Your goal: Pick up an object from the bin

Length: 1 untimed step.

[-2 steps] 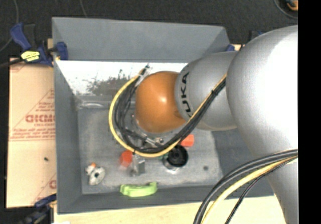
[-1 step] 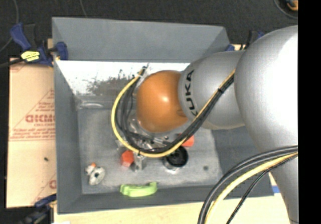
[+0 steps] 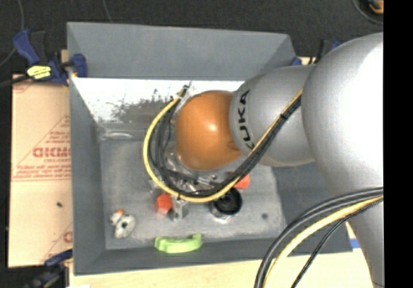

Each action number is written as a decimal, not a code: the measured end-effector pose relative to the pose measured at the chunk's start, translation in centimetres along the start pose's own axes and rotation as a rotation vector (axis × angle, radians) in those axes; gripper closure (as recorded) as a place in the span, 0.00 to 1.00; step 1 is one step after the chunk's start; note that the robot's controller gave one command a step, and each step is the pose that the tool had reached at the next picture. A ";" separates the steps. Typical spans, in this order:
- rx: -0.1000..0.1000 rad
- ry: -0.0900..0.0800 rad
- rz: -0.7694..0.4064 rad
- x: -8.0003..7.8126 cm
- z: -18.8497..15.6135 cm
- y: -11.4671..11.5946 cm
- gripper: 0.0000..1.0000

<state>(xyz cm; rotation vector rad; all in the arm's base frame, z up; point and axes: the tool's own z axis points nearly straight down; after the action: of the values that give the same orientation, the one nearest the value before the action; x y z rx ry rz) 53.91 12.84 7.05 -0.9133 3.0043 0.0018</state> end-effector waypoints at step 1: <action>-0.001 0.003 0.000 0.1 -0.4 0.0 1.00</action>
Offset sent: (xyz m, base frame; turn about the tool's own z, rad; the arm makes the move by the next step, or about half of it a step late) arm -0.0002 -0.0001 0.0037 0.0000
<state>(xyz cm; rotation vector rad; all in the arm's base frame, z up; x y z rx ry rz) 53.79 12.81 7.42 -0.9136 3.0079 0.0024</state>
